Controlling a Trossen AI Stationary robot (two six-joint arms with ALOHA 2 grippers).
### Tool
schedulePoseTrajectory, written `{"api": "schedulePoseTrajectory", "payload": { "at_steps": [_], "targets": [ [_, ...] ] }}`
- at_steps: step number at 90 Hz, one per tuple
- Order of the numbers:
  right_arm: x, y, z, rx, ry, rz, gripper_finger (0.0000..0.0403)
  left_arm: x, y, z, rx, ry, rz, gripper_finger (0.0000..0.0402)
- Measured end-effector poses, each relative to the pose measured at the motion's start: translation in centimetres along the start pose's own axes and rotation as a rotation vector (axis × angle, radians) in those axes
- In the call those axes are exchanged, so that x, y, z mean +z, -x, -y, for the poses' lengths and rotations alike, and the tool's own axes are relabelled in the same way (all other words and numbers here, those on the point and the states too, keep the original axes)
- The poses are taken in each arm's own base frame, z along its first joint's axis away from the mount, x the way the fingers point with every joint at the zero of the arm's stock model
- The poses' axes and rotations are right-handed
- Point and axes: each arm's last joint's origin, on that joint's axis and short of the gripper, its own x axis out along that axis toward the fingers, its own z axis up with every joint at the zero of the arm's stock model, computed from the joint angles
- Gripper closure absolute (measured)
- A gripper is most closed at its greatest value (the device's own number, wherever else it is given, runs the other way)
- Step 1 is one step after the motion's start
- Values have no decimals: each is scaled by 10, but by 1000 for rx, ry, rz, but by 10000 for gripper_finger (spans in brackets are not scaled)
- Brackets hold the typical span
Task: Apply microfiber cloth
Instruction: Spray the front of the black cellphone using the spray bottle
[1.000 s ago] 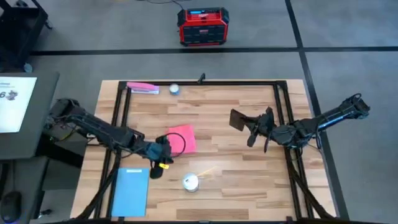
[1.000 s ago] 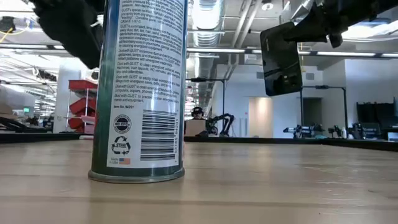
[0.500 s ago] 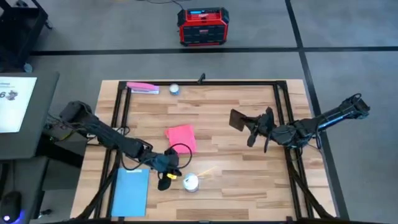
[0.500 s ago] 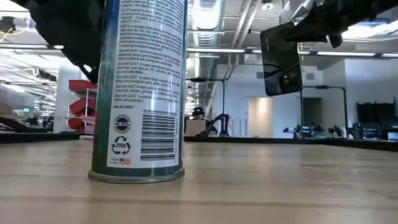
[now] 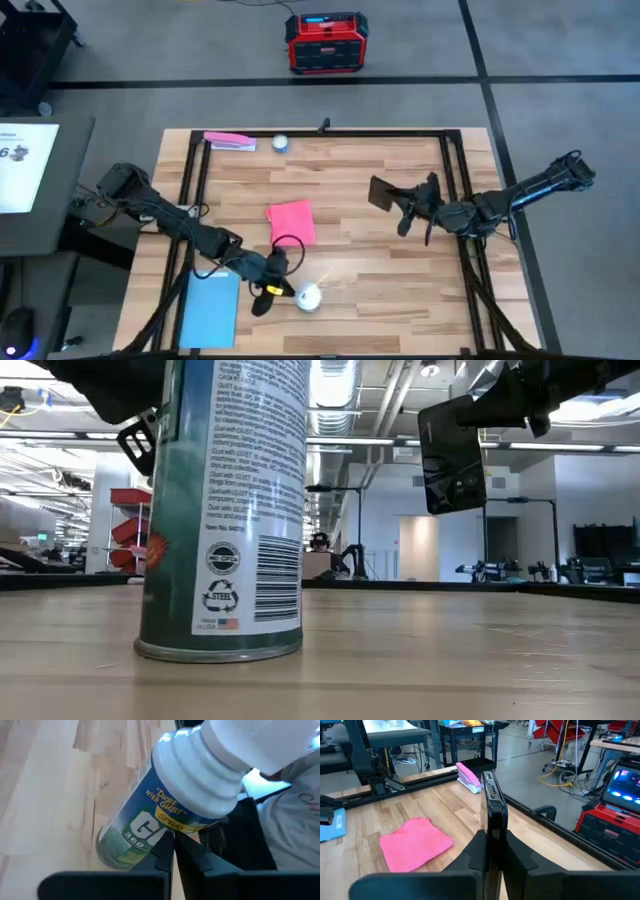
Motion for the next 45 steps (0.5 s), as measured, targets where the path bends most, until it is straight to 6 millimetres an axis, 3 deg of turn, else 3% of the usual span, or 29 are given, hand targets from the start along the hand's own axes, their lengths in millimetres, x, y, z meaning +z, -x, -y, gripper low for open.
{"api": "schedulePoseTrajectory", "payload": {
  "at_steps": [24,45],
  "targets": [
    [0,0,0,3,-5,-1,385,-1,0,3,-10,17,4,402],
    [0,0,0,3,-8,-1,385,10,0,-5,-4,-36,59,402]
  ]
}}
